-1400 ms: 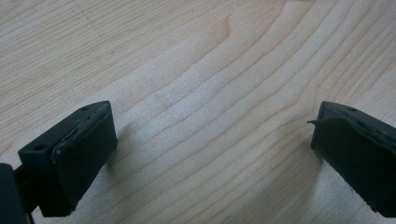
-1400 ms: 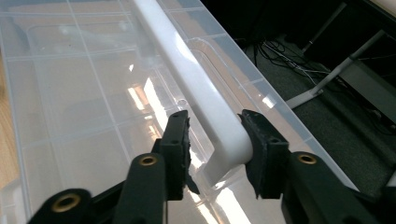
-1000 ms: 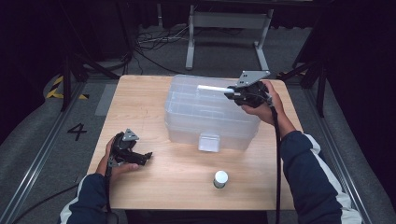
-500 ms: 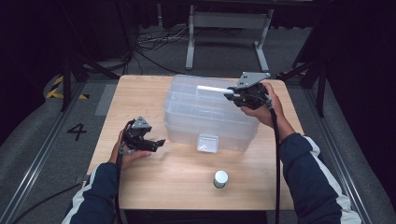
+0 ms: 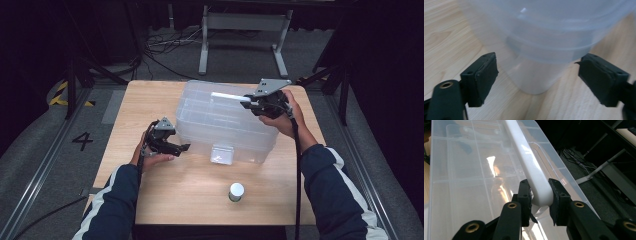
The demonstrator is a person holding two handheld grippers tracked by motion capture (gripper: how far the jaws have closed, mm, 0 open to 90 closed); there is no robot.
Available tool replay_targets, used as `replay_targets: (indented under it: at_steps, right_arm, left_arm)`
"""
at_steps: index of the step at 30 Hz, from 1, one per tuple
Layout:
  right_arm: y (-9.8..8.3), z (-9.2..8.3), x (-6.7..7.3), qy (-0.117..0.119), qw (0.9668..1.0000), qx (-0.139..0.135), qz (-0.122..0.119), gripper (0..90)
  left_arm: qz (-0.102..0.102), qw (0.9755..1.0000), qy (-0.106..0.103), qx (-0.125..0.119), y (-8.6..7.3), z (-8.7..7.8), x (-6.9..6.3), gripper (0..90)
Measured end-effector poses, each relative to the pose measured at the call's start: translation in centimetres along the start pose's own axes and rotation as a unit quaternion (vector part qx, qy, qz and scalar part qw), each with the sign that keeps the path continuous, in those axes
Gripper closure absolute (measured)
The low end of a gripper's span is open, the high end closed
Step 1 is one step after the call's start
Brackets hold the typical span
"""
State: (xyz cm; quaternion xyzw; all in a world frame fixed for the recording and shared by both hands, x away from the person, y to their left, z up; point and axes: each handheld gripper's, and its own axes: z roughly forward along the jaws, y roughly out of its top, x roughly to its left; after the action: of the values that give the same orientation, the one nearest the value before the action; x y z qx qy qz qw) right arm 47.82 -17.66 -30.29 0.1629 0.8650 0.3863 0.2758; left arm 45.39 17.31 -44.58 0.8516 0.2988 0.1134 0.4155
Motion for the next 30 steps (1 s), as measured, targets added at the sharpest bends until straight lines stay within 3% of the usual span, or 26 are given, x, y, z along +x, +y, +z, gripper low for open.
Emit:
replay_targets:
  at_steps: [1, 4, 6, 9, 18, 23, 27, 30]
  right_arm:
    - [0.0, 0.0, 0.0, 0.000, 1.0000, -0.001, 0.000, 73.6]
    - [-0.1, 0.0, 0.1, 0.000, 1.0000, -0.004, 0.000, 73.6]
    - [-0.1, -0.1, 0.2, 0.004, 1.0000, -0.006, -0.003, 73.9]
    - [-0.1, -0.2, 0.4, 0.006, 0.9999, -0.007, -0.007, 74.3]
    - [0.3, -0.6, 1.5, 0.034, 0.9985, -0.017, -0.039, 75.6]
    - [0.6, -0.5, 1.5, 0.049, 0.9973, -0.016, -0.053, 75.0]
    - [0.8, -0.2, 1.5, 0.047, 0.9971, -0.015, -0.058, 74.3]
    - [0.8, 0.0, 1.4, 0.047, 0.9971, -0.016, -0.059, 73.9]
  left_arm:
    - [0.001, 1.0000, 0.004, 0.003, 0.1, 0.0, -0.1, 15.0]
    - [-0.011, 0.9999, -0.009, -0.001, 0.0, -0.1, 0.0, 16.0]
    - [-0.007, 0.9999, -0.011, 0.000, 0.0, -0.4, -0.1, 16.1]
    - [-0.020, 0.9996, -0.016, -0.011, 0.0, -1.1, -0.3, 15.9]
    - [-0.005, 0.9998, -0.014, -0.015, -0.8, -3.8, -1.7, 17.2]
    - [0.001, 1.0000, -0.005, -0.006, -1.3, -4.6, -2.9, 17.1]
    - [0.004, 1.0000, -0.005, -0.003, -1.6, -4.9, -3.6, 17.6]
    - [0.012, 0.9999, 0.007, 0.003, -1.6, -5.0, -4.0, 17.7]
